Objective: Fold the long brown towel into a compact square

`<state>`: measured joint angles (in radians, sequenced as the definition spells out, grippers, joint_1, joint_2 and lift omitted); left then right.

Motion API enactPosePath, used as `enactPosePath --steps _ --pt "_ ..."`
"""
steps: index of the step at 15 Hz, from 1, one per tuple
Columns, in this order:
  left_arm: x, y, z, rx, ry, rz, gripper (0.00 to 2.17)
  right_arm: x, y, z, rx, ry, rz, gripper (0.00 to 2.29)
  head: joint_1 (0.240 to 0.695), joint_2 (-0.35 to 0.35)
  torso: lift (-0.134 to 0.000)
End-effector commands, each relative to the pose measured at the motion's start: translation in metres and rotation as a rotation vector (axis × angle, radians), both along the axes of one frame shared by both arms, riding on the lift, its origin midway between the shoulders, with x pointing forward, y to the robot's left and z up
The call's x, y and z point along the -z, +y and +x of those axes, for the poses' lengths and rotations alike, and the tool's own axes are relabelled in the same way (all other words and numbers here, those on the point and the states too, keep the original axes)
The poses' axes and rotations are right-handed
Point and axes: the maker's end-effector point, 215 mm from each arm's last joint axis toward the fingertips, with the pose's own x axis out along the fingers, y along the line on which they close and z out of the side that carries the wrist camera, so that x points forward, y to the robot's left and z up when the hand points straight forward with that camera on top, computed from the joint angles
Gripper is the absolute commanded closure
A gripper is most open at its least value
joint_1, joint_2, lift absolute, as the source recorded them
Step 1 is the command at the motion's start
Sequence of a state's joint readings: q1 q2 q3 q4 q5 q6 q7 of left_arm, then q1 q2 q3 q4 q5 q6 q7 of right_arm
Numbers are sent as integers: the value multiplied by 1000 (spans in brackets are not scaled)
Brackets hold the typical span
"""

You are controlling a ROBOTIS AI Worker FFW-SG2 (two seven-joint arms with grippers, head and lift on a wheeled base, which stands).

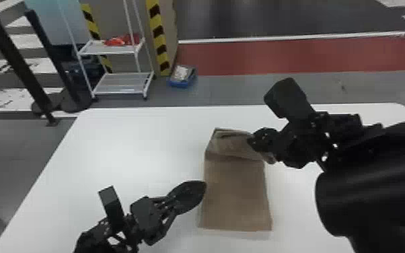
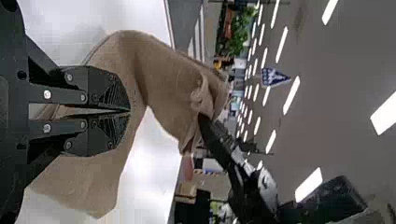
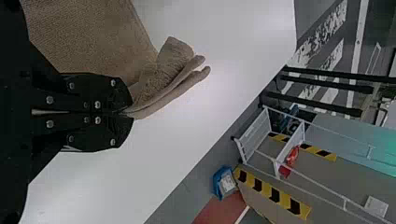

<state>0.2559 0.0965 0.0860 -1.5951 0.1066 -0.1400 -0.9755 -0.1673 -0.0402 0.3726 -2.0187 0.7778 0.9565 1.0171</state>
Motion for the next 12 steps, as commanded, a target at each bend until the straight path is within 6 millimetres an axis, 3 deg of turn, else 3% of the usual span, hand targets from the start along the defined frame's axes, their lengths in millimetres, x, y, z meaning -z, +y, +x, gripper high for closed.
enactPosePath --steps 1,6,12 --pt "10 -9 -5 53 26 47 2145 5 0 -4 -5 12 1 1686 695 93 -126" --pt "19 -14 -34 228 69 128 2145 10 -1 -8 -10 25 0 1686 695 74 -126" --pt "38 -25 -33 253 125 177 2145 10 8 -22 -42 46 20 1686 695 75 -126"
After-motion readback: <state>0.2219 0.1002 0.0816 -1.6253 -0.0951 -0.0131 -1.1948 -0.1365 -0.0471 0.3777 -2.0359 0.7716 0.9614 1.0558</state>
